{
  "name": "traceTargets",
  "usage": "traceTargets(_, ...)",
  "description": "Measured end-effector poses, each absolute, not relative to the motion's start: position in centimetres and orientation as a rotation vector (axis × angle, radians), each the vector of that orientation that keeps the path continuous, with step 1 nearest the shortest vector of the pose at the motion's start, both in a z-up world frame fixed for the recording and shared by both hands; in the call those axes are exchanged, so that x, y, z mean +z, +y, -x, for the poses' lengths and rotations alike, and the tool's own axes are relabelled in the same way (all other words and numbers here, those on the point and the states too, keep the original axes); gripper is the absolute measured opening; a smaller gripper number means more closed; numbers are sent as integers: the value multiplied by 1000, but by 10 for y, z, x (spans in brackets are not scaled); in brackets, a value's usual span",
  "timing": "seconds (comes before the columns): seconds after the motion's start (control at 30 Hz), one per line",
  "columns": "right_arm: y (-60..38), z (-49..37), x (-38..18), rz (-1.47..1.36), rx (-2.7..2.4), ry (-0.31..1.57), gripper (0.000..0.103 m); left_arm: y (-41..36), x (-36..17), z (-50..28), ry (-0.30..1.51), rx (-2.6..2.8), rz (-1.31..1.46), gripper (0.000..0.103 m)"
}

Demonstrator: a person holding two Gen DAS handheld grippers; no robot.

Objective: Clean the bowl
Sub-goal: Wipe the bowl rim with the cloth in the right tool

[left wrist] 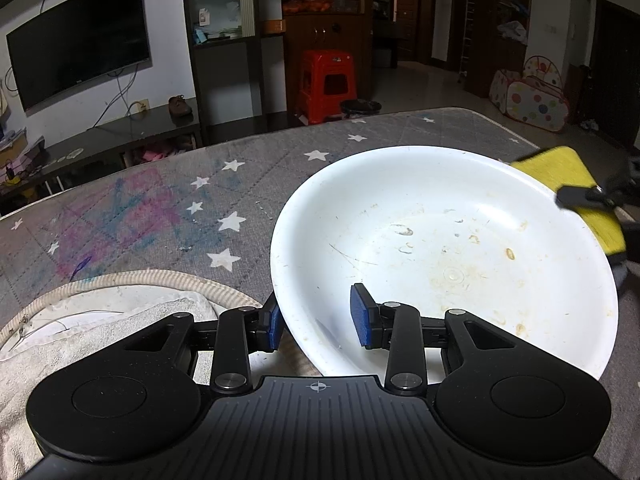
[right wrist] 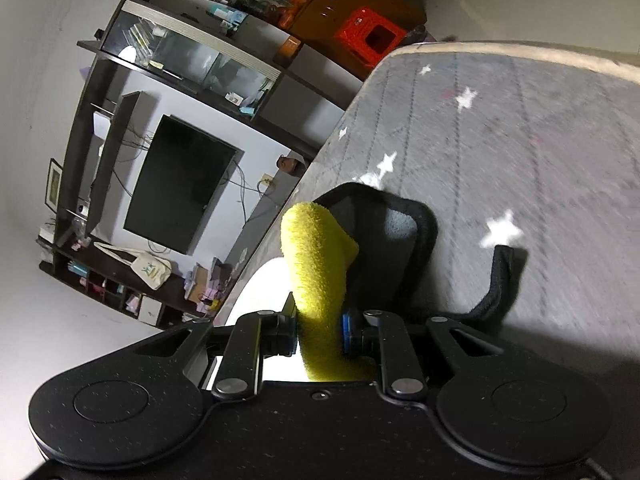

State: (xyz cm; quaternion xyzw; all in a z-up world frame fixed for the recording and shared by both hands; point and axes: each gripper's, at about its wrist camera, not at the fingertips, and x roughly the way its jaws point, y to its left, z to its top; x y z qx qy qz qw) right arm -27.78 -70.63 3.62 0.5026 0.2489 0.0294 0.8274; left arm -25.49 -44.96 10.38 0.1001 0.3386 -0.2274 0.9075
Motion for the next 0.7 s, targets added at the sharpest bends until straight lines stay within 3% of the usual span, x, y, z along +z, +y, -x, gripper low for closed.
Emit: traceTargets(0.7, -672, 329, 36, -1071, 132, 545, 21, -368, 102, 215, 697, -468, -203, 40)
